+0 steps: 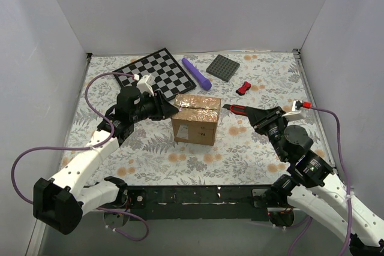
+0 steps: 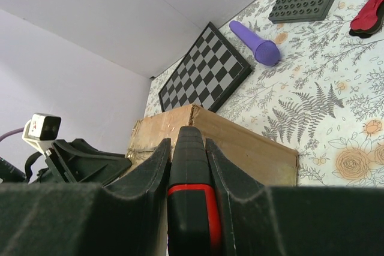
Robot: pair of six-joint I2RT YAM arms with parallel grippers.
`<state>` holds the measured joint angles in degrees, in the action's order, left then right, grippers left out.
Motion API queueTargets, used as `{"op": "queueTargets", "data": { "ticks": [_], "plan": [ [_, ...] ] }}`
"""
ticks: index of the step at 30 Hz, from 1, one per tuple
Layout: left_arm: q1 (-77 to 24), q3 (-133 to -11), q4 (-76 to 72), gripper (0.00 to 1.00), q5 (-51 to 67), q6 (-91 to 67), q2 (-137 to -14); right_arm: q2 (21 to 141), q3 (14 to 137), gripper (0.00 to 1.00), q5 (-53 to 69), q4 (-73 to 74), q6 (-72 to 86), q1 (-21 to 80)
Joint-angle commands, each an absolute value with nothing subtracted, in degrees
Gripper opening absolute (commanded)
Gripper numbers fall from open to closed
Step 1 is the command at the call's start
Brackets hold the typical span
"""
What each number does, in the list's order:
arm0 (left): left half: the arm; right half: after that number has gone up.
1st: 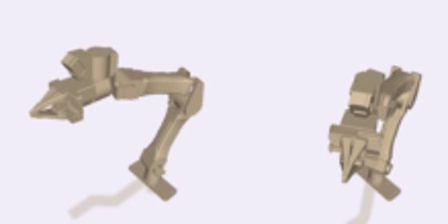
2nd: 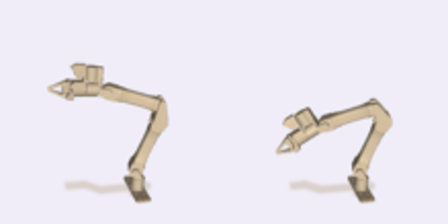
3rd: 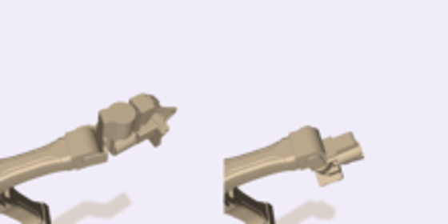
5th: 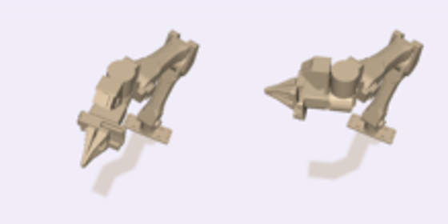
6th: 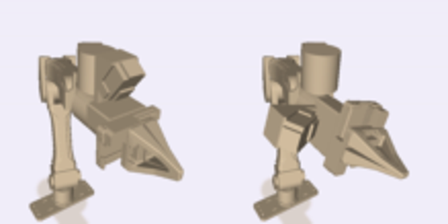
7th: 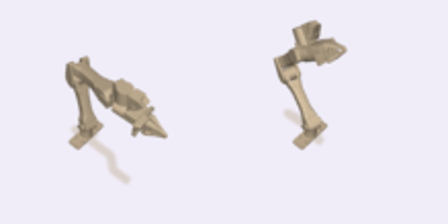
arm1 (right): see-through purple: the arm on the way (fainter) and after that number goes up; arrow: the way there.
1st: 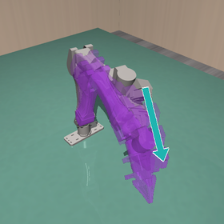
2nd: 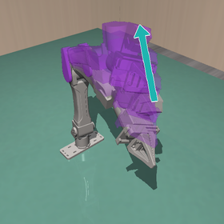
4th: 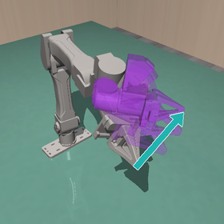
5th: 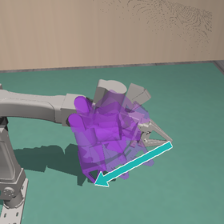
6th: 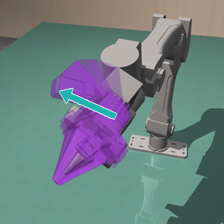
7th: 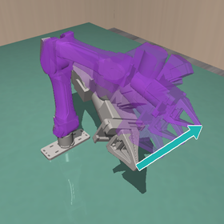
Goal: Unpack the express box
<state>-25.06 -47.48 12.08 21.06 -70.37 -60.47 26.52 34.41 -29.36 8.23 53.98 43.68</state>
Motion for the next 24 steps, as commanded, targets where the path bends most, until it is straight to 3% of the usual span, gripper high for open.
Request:
{"op": "queueTargets", "data": {
  "ticks": [1,5,9,24],
  "plan": [
    [-24.79,-46.5,11.78,0.27,23.2,-69.7,-59.94,26.81,37.18,0.01,-29.62,2.81,53.44,43.77],
    [-24.87,-46.23,10.9,0.1,23.82,-70.22,-60.2,27.42,37.18,0.01,-29.71,2.81,53.7,43.77],
    [-24.87,-46.05,10.28,0.03,24.08,-70.75,-59.94,28.03,37.44,0.01,-29.88,3.07,54.14,43.77],
    [-24.79,-45.09,6.86,0.0,22.59,-82.25,-59.5,24.87,37.97,0.01,-31.29,7.56,54.4,43.77]
  ]
}}
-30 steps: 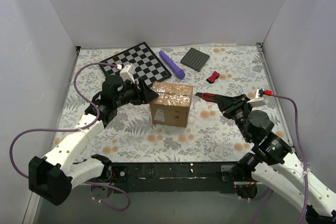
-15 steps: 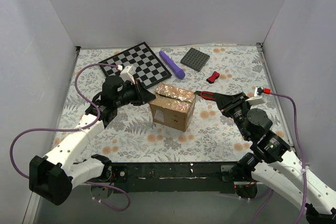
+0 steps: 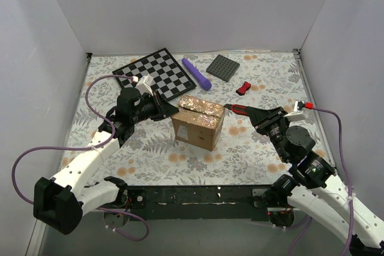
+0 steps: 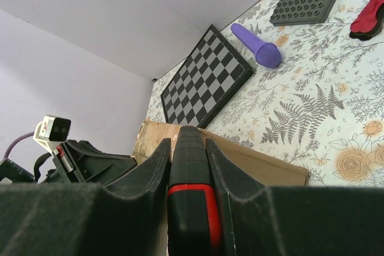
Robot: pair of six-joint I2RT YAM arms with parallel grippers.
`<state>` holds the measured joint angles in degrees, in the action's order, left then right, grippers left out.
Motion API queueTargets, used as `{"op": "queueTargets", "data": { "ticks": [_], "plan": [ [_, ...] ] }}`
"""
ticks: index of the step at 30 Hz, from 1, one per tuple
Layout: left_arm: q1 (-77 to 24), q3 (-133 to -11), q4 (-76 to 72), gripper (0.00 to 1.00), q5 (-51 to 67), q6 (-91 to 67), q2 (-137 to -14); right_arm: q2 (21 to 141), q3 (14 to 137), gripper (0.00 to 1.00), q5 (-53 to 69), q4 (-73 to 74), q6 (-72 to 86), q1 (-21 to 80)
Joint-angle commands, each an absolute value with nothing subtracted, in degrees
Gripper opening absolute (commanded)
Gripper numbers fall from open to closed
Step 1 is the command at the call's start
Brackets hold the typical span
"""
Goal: Unpack the express box
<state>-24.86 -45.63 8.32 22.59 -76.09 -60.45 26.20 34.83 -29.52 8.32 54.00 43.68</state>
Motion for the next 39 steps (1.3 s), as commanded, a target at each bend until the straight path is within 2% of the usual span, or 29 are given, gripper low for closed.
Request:
{"op": "queueTargets", "data": {
  "ticks": [1,16,24,39],
  "plan": [
    [-24.79,-44.91,6.33,0.0,22.59,-84.27,-59.59,24.7,37.97,0.01,-31.55,7.73,54.49,43.77],
    [-27.33,-41.22,5.01,0.0,5.99,-92.46,-53.88,26.63,35.42,0.01,-33.05,4.84,58.53,43.77],
    [-30.49,-43.33,6.06,0.0,2.03,-90.79,-54.75,28.65,34.1,0.01,-31.99,0.53,60.2,43.86],
    [-34.45,-43.95,7.47,0.0,-4.83,-90.53,-55.11,26.19,32.79,0.01,-34.63,5.19,62.67,43.77]
  ]
}}
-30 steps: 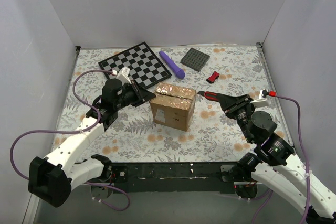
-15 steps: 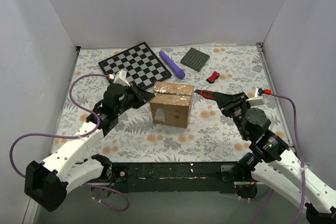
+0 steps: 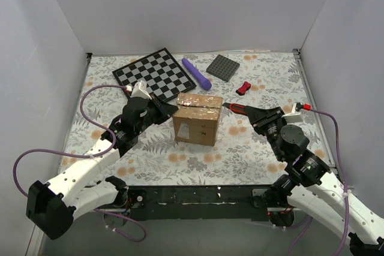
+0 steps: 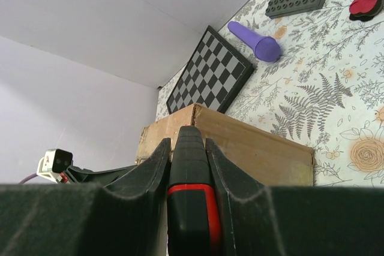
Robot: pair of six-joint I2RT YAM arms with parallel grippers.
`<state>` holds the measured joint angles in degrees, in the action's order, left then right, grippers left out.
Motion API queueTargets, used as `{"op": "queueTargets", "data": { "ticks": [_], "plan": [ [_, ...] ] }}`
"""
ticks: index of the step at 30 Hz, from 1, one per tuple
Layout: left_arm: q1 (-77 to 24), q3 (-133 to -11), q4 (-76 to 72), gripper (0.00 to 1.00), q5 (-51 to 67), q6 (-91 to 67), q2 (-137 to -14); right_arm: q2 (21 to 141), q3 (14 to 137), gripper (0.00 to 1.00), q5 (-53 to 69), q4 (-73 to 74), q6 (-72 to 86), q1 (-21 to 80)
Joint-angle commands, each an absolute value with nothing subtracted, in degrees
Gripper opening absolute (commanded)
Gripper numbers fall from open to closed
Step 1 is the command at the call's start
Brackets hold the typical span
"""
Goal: Unpack the express box
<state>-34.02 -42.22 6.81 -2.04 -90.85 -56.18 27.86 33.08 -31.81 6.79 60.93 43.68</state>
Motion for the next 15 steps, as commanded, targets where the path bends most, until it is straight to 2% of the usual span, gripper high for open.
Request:
{"op": "queueTargets", "data": {
  "ticks": [1,15],
  "plan": [
    [-34.45,-43.86,7.64,0.0,-4.92,-90.44,-55.11,26.02,32.61,0.01,-34.8,5.19,62.75,43.77],
    [-34.37,-42.63,8.44,0.0,-5.27,-90.35,-53.61,27.68,31.29,0.01,-34.37,2.29,63.37,43.77]
  ]
}}
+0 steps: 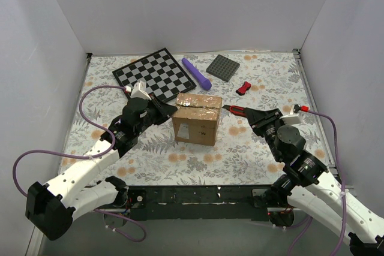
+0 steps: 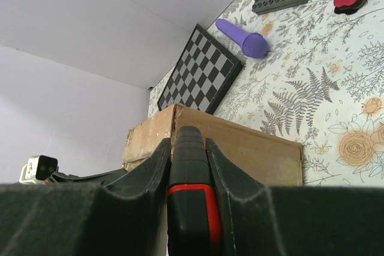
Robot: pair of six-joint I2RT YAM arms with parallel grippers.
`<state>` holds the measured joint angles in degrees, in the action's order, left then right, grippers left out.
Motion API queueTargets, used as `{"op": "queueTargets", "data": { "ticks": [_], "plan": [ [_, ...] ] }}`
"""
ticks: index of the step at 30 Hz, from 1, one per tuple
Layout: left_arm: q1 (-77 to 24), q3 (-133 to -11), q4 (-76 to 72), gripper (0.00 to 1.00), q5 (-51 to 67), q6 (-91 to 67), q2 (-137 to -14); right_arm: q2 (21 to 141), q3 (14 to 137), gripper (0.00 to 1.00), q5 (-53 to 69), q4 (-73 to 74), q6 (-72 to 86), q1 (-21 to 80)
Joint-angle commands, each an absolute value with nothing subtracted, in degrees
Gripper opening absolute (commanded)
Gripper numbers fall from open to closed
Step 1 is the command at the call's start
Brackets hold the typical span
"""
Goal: Unpack the express box
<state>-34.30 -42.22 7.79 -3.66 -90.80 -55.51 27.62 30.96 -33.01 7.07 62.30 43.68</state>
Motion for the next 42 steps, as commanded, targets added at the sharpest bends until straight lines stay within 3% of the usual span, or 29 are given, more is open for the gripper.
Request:
{"op": "queueTargets", "data": {
  "ticks": [1,42],
  "plan": [
    [-34.45,-42.63,8.44,0.0,-5.19,-90.35,-53.61,27.6,31.38,0.01,-34.45,2.29,63.37,43.77],
    [-34.98,-41.75,7.65,0.0,-5.8,-91.41,-53.7,24.88,31.02,0.01,-33.13,1.49,62.84,43.68]
  ]
}}
